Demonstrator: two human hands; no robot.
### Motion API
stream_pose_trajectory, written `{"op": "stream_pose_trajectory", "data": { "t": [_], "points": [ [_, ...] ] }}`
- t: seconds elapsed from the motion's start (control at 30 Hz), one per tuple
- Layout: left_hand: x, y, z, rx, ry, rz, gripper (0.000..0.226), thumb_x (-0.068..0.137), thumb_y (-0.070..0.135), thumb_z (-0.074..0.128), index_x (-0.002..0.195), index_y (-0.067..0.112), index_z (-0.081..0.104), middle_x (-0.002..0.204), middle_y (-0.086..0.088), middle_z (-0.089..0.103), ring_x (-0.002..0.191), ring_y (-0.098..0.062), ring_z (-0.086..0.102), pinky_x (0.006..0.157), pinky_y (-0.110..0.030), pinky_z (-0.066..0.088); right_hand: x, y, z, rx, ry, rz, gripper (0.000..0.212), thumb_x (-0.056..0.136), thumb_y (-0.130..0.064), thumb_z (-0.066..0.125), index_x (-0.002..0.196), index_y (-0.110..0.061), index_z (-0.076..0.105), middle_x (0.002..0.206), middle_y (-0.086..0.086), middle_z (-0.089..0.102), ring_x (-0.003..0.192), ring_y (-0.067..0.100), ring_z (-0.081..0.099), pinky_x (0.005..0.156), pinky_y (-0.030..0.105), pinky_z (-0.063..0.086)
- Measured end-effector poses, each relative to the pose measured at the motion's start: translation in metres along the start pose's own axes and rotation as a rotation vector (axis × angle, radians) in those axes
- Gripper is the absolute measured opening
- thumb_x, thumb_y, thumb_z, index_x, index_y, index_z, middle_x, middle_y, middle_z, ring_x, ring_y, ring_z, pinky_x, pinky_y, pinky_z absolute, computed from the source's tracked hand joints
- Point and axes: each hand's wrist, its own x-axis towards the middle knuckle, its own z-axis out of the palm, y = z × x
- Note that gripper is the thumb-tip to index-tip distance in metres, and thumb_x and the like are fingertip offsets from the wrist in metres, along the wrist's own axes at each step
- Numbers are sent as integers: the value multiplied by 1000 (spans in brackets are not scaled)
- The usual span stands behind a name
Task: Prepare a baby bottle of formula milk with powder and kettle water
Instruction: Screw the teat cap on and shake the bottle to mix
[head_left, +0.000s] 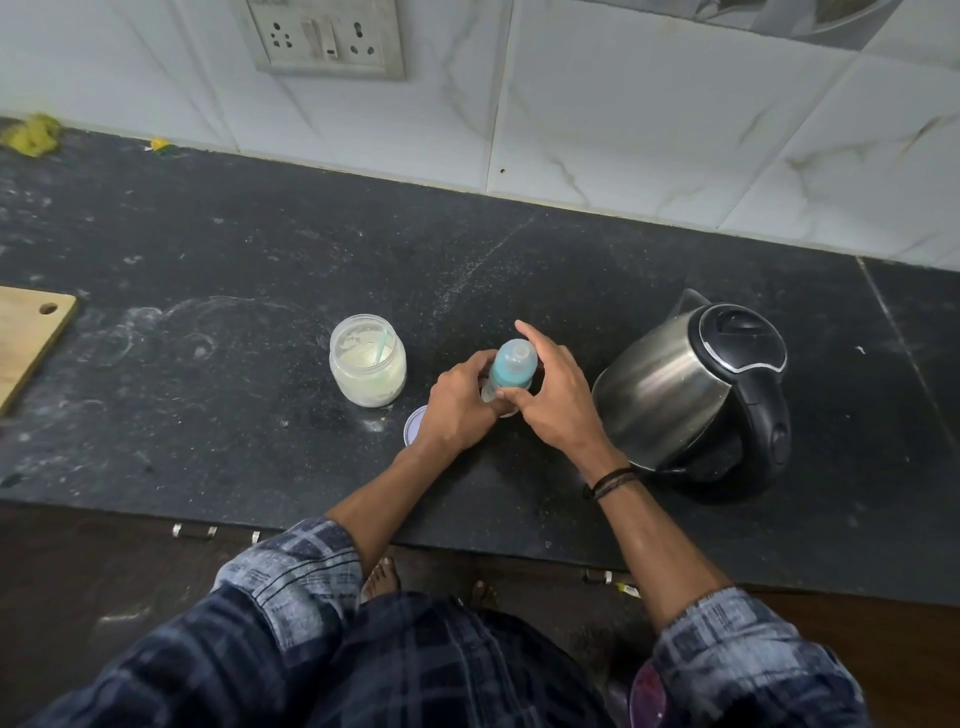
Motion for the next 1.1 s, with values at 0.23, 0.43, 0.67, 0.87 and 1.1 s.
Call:
{"op": "stream_pose_trajectory", "data": {
  "t": [0.23,0.43,0.67,0.87,1.1],
  "points": [
    [-5,7,1,-23,36,-20,62,75,38,69,134,21,61,121,2,74,113,-20,69,99,-47,53,-4,0,12,37,139,8,92,75,-19,88,155,-17,42,132,5,61,124,18,52,105,30,42],
    [-3,8,2,-22,58,-17,63,73,38,59,134,21,63,120,1,75,111,-21,70,99,-46,53,-5,-4,23,71,262,41,86,74,-19,89,150,-17,48,131,3,63,120,20,54,104,36,46],
    [2,-1,-3,-2,-22,47,61,80,28,80,138,20,60,123,2,73,113,-18,68,98,-47,53,-14,3,23,50,220,-115,70,85,-25,80,143,-34,42,138,-10,56,119,14,55,100,35,49],
    [-5,-28,-7,149,-8,165,75,85,18,80,152,17,48,144,-4,60,130,-21,56,110,-42,47,-20,13,16,-14,101,-140,76,90,-42,75,151,-47,30,151,-13,47,133,5,49,99,31,48],
    [-31,-51,-21,299,178,326,34,99,16,65,133,13,64,133,-4,64,125,-14,52,110,-14,31,-14,12,21,-30,143,-153,85,87,-38,79,152,-48,24,149,-7,52,127,19,58,94,48,56]
  ]
}}
